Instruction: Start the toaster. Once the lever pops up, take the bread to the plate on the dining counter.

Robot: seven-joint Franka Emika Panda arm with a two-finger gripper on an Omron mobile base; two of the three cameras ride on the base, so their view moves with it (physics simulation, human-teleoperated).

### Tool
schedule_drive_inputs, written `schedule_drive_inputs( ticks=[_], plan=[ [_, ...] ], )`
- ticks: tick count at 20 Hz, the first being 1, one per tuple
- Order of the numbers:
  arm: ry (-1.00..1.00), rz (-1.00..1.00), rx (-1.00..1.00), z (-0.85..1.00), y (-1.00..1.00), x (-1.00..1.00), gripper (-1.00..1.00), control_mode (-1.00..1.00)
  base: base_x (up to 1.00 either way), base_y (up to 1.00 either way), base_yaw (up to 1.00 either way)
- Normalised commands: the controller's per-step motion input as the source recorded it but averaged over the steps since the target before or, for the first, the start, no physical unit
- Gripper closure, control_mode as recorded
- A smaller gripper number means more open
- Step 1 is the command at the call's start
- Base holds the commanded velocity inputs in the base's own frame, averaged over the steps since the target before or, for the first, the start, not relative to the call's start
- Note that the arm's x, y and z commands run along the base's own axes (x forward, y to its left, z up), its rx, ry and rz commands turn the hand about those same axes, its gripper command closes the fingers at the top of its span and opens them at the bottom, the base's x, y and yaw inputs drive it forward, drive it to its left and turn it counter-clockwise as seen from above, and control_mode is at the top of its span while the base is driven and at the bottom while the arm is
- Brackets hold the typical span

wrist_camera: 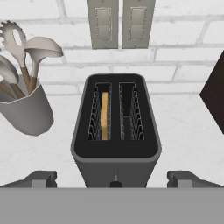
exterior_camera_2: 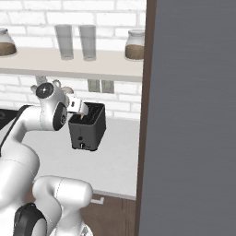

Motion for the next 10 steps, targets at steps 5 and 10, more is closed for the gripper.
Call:
schedule_drive_inputs(
  ticks=[5,10],
  plan=[
    [0.00,0.00,0.00,0.00,0.00,0.00,-1.00,-1.00,0.00,0.00,0.00],
    [0.00,0.00,0.00,0.00,0.00,0.00,-1.00,-1.00,0.00,0.00,0.00]
  ],
)
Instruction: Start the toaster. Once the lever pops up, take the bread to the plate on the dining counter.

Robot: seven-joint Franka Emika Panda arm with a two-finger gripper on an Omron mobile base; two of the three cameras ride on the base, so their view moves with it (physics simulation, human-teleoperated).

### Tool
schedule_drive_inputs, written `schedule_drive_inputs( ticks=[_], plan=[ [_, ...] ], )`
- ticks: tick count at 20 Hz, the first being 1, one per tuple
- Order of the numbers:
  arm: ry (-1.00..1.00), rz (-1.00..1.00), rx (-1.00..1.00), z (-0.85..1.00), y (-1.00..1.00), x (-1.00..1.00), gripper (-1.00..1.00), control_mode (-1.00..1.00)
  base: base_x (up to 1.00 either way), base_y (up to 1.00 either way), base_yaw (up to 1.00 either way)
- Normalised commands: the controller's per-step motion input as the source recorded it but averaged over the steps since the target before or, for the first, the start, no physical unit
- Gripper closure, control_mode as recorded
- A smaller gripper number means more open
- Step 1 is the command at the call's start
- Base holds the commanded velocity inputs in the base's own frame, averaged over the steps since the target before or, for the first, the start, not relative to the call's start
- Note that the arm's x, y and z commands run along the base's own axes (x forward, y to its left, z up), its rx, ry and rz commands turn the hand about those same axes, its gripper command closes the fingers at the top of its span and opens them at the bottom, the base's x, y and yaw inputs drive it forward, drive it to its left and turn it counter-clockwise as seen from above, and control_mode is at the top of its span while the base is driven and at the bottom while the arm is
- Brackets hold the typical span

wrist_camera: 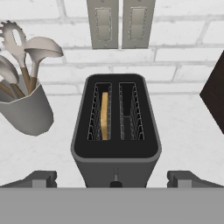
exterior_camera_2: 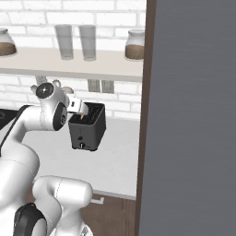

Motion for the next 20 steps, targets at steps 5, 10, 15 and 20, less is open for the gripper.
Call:
schedule_drive_inputs(
  ticks=[5,10,15,20],
  plan=[
    [0.00,0.00,0.00,0.00,0.00,0.00,-1.00,-1.00,0.00,0.00,0.00],
    [0.00,0.00,0.00,0.00,0.00,0.00,-1.00,-1.00,0.00,0.00,0.00],
    [0.00,0.00,0.00,0.00,0.00,0.00,-1.00,-1.00,0.00,0.00,0.00],
    [0.00,0.00,0.00,0.00,0.00,0.00,-1.00,-1.00,0.00,0.00,0.00]
  ],
)
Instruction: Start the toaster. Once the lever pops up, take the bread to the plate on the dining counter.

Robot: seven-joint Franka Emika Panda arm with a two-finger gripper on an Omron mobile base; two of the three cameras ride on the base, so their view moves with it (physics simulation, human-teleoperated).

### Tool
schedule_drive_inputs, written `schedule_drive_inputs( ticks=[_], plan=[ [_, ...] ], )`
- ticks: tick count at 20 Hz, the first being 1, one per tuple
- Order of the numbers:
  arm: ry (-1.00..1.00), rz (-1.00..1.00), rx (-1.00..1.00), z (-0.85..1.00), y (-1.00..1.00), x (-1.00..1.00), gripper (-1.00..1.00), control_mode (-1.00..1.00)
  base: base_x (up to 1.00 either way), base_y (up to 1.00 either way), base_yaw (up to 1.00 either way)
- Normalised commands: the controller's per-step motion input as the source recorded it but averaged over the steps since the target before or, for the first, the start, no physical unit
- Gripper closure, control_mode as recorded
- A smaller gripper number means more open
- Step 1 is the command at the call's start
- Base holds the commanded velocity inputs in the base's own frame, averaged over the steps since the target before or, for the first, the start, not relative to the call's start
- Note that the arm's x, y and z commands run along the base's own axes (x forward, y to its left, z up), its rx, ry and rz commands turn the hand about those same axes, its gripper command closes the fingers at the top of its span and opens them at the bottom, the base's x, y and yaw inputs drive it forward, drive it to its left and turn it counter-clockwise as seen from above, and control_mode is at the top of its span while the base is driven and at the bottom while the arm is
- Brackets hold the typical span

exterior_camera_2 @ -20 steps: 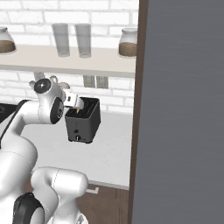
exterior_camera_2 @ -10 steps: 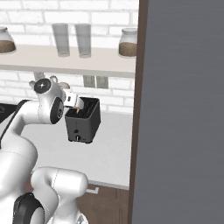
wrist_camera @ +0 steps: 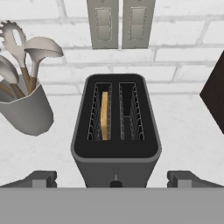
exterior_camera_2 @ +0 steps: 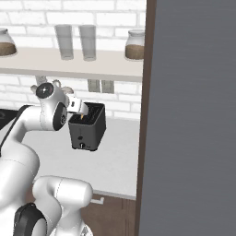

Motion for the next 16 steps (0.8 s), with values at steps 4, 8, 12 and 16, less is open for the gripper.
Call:
schedule_drive_inputs(
  ticks=[4,8,12,16],
  plan=[
    [0.00,0.00,0.00,0.00,0.00,0.00,-1.00,-1.00,0.00,0.00,0.00],
    [0.00,0.00,0.00,0.00,0.00,0.00,-1.00,-1.00,0.00,0.00,0.00],
    [0.00,0.00,0.00,0.00,0.00,0.00,-1.00,-1.00,0.00,0.00,0.00],
    [0.00,0.00,0.00,0.00,0.00,0.00,-1.00,-1.00,0.00,0.00,0.00]
  ],
)
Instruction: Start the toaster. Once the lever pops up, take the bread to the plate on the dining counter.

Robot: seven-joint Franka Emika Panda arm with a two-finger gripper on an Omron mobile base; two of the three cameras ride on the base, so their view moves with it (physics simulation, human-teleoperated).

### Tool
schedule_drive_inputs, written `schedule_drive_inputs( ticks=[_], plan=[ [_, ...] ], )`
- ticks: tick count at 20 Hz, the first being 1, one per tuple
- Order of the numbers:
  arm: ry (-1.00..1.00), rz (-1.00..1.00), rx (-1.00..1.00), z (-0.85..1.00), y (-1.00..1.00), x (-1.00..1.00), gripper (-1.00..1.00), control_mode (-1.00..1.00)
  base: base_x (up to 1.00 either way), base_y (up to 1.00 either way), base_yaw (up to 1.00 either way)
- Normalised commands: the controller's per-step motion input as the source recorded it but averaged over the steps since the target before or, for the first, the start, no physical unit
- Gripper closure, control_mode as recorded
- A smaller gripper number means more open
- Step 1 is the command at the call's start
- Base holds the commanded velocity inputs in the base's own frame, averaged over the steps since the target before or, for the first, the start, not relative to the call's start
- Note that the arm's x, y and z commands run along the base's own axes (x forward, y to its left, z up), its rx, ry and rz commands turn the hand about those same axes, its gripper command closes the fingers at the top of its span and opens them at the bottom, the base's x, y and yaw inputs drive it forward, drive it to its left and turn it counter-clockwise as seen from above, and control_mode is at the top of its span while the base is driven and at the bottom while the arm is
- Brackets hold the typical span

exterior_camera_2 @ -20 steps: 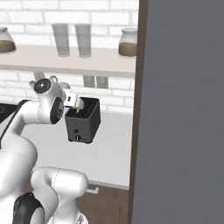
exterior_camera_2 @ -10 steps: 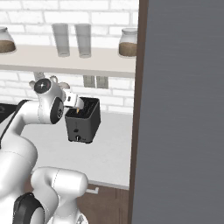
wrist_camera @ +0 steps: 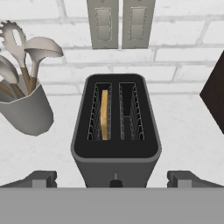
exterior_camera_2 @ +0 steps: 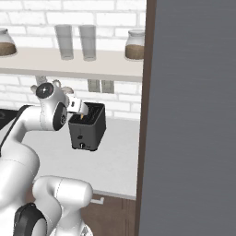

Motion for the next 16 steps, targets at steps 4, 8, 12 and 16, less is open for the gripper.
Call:
schedule_drive_inputs(
  ticks=[4,8,12,16],
  plan=[
    [0.00,0.00,0.00,0.00,0.00,0.00,-1.00,-1.00,0.00,0.00,0.00],
    [0.00,0.00,0.00,0.00,0.00,0.00,-1.00,-1.00,0.00,0.00,0.00],
    [0.00,0.00,0.00,0.00,0.00,0.00,-1.00,-1.00,0.00,0.00,0.00],
    [0.00,0.00,0.00,0.00,0.00,0.00,-1.00,-1.00,0.00,0.00,0.00]
  ],
)
